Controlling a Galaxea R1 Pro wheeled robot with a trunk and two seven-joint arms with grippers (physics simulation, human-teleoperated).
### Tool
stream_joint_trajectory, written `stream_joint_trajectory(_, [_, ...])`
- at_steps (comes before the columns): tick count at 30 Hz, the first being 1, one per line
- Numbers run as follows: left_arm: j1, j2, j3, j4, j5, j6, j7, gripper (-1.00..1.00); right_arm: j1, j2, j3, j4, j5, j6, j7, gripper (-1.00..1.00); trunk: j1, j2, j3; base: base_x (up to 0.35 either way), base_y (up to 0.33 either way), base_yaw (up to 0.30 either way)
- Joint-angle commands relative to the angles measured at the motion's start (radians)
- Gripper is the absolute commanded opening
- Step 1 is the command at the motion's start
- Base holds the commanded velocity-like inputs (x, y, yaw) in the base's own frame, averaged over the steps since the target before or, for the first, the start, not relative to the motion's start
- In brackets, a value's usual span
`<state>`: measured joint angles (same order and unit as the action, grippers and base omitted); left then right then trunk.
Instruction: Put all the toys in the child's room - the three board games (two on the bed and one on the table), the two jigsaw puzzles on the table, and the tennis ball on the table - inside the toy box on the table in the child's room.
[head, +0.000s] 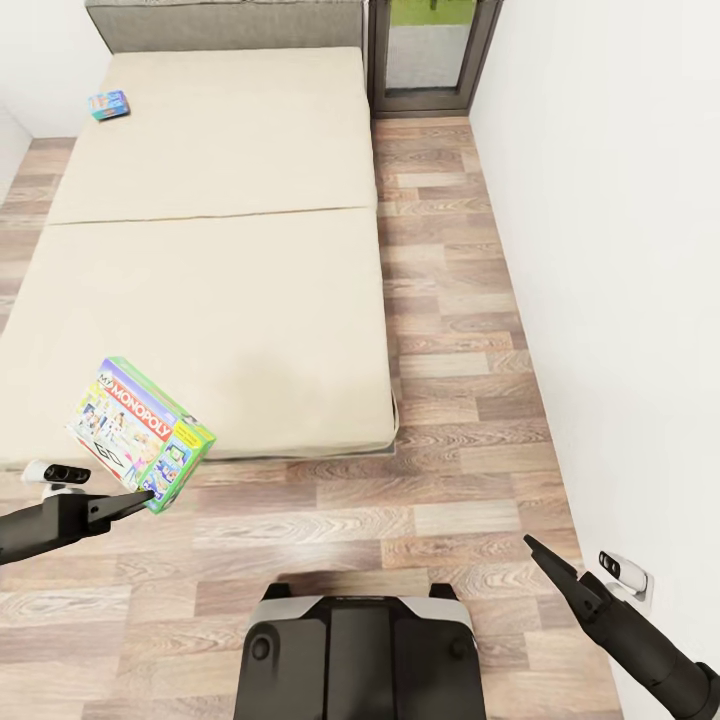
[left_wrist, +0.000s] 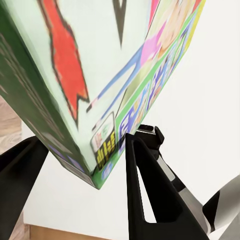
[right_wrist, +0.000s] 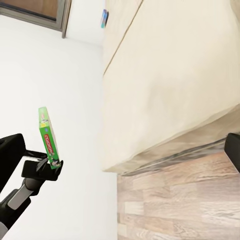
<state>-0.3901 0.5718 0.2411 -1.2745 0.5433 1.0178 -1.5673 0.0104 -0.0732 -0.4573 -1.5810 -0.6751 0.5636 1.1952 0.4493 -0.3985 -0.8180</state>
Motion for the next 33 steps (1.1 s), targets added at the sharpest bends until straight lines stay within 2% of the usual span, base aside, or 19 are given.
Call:
stream_joint_trajectory(1, [0.000, 0.000, -0.001, -0.001, 0.000, 0.010, -0.004, -1.00, 0.000, 0.000, 0.000, -0.001, -0.006, 0.009, 0.000, 1.00, 0.001, -0.001, 0.001, 0.000, 0.000, 0.000])
stream_joint_trajectory(33, [0.000, 0.001, -0.001, 0.000, 0.000, 0.008, -0.004, -1.00, 0.000, 0.000, 0.000, -0.001, -0.006, 0.009, 0.003, 1.00, 0.001, -0.001, 0.054, 0.000, 0.000, 0.000])
